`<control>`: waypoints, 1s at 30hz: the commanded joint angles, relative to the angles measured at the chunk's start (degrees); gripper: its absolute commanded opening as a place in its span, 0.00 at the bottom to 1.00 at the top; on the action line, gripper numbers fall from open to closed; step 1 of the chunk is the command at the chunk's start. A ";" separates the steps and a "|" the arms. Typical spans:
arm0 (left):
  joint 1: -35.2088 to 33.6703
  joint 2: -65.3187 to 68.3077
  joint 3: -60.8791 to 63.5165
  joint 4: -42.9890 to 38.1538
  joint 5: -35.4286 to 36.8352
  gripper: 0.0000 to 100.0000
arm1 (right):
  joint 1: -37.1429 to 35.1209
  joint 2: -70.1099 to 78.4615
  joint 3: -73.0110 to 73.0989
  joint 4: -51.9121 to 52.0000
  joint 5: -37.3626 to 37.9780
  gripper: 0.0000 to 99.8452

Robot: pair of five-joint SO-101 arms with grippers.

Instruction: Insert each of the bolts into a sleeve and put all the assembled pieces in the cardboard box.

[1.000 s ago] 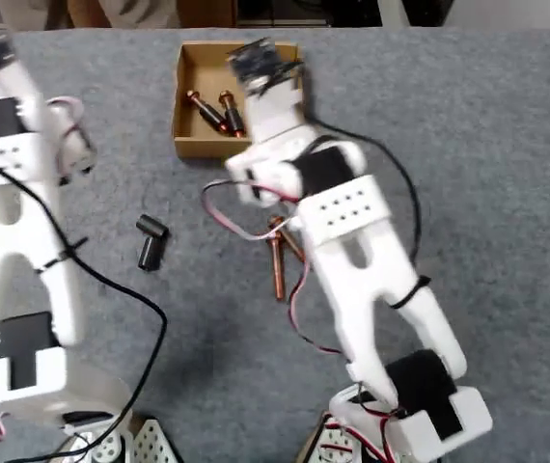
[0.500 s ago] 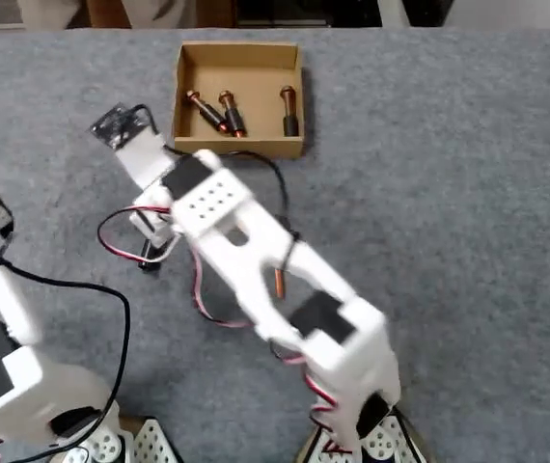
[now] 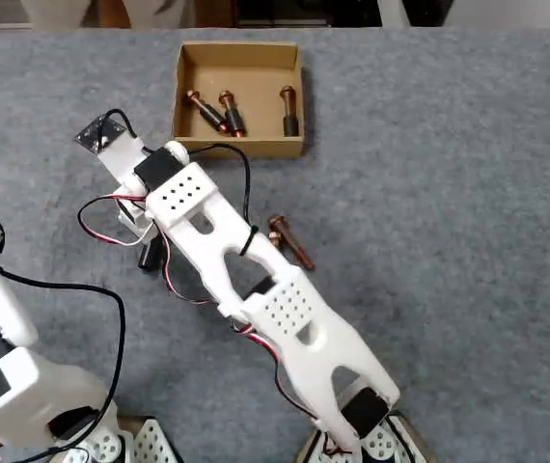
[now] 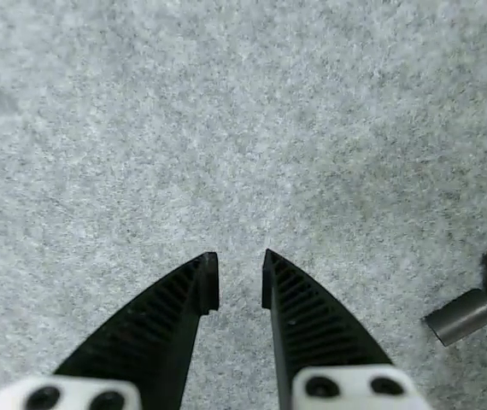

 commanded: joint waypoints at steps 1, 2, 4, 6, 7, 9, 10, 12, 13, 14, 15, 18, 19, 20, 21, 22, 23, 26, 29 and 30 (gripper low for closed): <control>-0.35 -0.84 -0.09 -0.88 -0.62 0.10 | -0.48 3.74 -11.38 3.87 2.20 0.12; -0.26 -0.84 -0.09 -0.88 -0.62 0.10 | -0.40 5.14 -13.49 4.75 2.90 0.12; -0.18 -0.84 -0.09 -0.88 -0.62 0.10 | -0.31 7.60 -17.01 5.98 4.13 0.12; -0.09 -0.84 -0.09 -0.88 -0.62 0.10 | -0.31 9.45 -19.82 6.42 4.48 0.12; -0.09 -0.84 0.00 -0.88 -0.53 0.10 | -0.31 9.98 -20.70 6.42 4.75 0.12; -0.09 -0.84 0.00 -0.88 -0.53 0.10 | -0.31 10.42 -21.58 6.51 4.84 0.12; -0.09 -0.84 0.00 -0.88 -0.53 0.10 | -0.40 10.59 -21.67 6.42 4.84 0.12; -0.09 -0.84 0.00 -0.88 -0.44 0.10 | -0.48 10.77 -21.67 6.42 5.19 0.12; -0.09 -0.84 0.00 -0.88 -0.35 0.10 | -0.48 10.86 -21.58 6.33 5.19 0.12; -0.09 -0.84 0.00 -0.97 -0.26 0.10 | -0.48 10.86 -21.58 6.15 5.19 0.12; -0.09 -0.84 -0.09 -0.97 -0.26 0.10 | -0.48 10.86 -21.58 6.07 5.19 0.12; -0.09 -0.84 -0.09 -0.97 -0.26 0.10 | -0.48 11.38 -21.58 5.27 5.10 0.12; -0.09 -0.84 -0.09 -0.97 -0.26 0.10 | -0.57 11.91 -21.58 4.48 5.01 0.12; -0.09 -0.84 -0.09 -0.97 -0.26 0.10 | -0.57 12.53 -21.58 3.52 4.92 0.12; -0.09 -0.84 -0.09 -0.97 -0.26 0.10 | -0.57 13.32 -21.58 2.81 4.84 0.12; -0.09 -0.84 -0.09 -0.97 -0.26 0.10 | -0.57 14.20 -21.58 2.20 4.75 0.12; -0.09 -0.84 -0.09 -1.05 -0.26 0.10 | -0.57 15.08 -21.58 1.93 4.75 0.12; -0.26 -0.84 0.26 -2.29 -0.26 0.10 | -0.57 17.36 -22.11 1.49 4.75 0.12; -0.35 -0.84 0.26 -2.37 -0.26 0.10 | -0.31 17.98 -22.20 -0.09 4.75 0.12; -0.26 -0.84 0.26 -2.37 -0.26 0.10 | -0.31 17.89 -22.20 -0.53 4.75 0.12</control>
